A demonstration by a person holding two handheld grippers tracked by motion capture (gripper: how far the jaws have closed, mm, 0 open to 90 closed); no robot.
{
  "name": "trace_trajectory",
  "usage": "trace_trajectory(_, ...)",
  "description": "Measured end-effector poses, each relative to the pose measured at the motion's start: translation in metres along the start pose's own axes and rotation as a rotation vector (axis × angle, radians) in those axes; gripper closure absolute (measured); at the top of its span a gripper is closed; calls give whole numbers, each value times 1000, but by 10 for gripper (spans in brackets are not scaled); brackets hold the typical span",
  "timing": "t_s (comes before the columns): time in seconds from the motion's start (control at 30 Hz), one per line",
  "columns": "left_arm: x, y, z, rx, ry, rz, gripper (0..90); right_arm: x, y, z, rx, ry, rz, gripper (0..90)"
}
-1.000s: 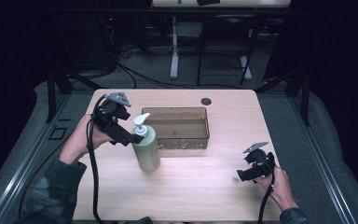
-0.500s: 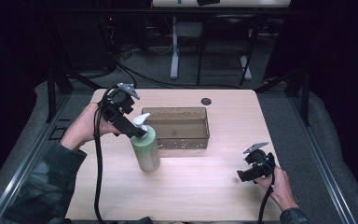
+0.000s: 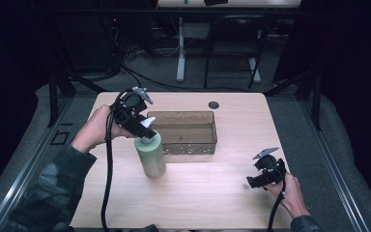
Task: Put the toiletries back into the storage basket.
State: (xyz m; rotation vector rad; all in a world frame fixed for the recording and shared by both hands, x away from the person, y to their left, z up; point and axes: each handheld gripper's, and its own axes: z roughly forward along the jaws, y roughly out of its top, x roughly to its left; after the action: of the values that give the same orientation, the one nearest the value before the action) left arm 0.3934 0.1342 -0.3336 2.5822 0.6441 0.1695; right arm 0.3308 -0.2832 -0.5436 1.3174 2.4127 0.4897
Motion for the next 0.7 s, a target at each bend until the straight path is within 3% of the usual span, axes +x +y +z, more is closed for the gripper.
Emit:
trace_trajectory(0.27,0,0,0,7,43,9,623,0,0,0,-1,-5,1,104)
trace_trajectory(0.57,-2,0,-1,12,79,12,627,-1,0,-1,-3,-12,-2,101)
trace_trajectory(0.7,-3,0,-1,13,70,22,629,-1,0,-1,-3,-10,3,98)
